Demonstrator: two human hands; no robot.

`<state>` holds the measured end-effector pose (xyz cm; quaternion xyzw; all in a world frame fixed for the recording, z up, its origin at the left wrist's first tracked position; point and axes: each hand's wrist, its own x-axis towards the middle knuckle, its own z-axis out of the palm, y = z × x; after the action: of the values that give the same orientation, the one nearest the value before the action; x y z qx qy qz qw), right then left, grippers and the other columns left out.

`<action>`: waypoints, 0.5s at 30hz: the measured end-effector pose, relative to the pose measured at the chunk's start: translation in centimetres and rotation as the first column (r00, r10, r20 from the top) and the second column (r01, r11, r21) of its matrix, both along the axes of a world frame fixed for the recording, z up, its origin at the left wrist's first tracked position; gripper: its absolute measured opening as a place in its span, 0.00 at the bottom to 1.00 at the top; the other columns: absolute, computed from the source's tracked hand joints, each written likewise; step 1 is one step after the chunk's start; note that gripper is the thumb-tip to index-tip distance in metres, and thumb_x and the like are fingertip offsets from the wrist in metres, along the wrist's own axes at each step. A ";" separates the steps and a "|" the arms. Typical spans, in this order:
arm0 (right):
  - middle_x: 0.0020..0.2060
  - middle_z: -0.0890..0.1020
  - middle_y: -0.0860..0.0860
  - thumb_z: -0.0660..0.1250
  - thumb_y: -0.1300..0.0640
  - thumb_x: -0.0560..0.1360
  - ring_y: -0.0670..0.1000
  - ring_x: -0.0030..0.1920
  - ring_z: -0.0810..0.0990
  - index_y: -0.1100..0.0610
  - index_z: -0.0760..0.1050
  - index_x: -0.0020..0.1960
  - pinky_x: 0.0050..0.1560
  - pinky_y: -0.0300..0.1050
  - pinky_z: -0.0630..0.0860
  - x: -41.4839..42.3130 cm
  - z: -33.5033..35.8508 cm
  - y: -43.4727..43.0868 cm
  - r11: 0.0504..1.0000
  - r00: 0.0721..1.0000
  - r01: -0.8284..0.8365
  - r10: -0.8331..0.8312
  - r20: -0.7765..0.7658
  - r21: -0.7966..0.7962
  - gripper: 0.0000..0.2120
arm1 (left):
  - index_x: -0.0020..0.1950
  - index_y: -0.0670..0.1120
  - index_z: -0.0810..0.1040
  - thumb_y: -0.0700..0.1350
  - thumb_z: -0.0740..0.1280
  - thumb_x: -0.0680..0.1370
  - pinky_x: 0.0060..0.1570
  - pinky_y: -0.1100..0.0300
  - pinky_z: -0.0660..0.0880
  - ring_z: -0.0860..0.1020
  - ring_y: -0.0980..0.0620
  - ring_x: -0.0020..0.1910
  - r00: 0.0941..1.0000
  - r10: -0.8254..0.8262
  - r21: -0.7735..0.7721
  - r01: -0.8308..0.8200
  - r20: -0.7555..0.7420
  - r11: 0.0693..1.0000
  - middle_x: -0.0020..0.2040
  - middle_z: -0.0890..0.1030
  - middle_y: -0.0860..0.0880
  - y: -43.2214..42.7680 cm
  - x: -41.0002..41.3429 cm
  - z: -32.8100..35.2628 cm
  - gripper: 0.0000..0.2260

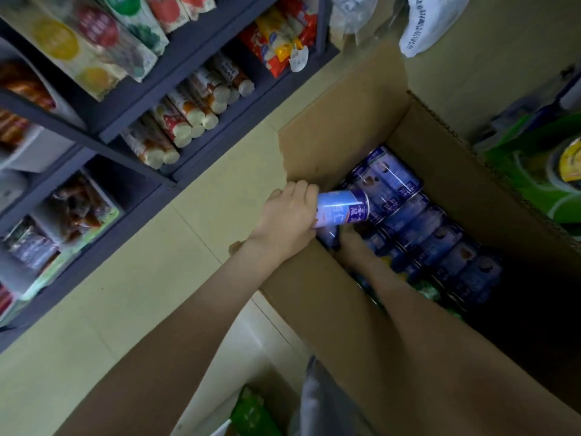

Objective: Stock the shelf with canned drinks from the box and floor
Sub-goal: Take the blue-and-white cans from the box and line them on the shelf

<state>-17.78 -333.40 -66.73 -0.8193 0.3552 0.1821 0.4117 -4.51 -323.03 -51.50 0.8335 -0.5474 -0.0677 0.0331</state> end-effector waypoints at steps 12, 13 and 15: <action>0.42 0.76 0.43 0.77 0.59 0.65 0.38 0.38 0.74 0.54 0.69 0.54 0.33 0.26 0.69 -9.0 21.5 -5.4 0.961 0.940 0.262 -0.274 0.204 0.085 0.23 | 0.49 0.44 0.73 0.51 0.76 0.64 0.38 0.57 0.67 0.77 0.47 0.45 0.612 0.328 0.103 -0.372 -0.720 0.922 0.45 0.78 0.47 -2.9 -4.0 10.4 0.20; 0.41 0.75 0.42 0.78 0.61 0.63 0.37 0.38 0.74 0.54 0.70 0.52 0.34 0.25 0.69 -10.3 23.8 -6.0 0.946 0.908 0.315 -0.325 0.263 0.081 0.23 | 0.50 0.45 0.74 0.52 0.76 0.62 0.40 0.56 0.70 0.78 0.48 0.44 0.537 0.287 0.102 -0.348 -0.793 0.932 0.45 0.80 0.48 -3.5 -5.2 11.7 0.22; 0.41 0.76 0.43 0.79 0.64 0.61 0.40 0.37 0.74 0.54 0.70 0.50 0.36 0.26 0.69 -13.0 28.2 -7.1 0.908 0.833 0.401 -0.416 0.364 0.120 0.24 | 0.52 0.46 0.77 0.48 0.76 0.63 0.47 0.57 0.75 0.81 0.52 0.44 0.354 0.189 0.075 -0.311 -0.916 0.947 0.45 0.83 0.50 -4.9 -7.8 14.5 0.21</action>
<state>-30.78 -340.50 -38.50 -0.7359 0.4311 -0.0660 0.5180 -12.31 -327.98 -37.01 0.7287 -0.3082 -0.4762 0.3837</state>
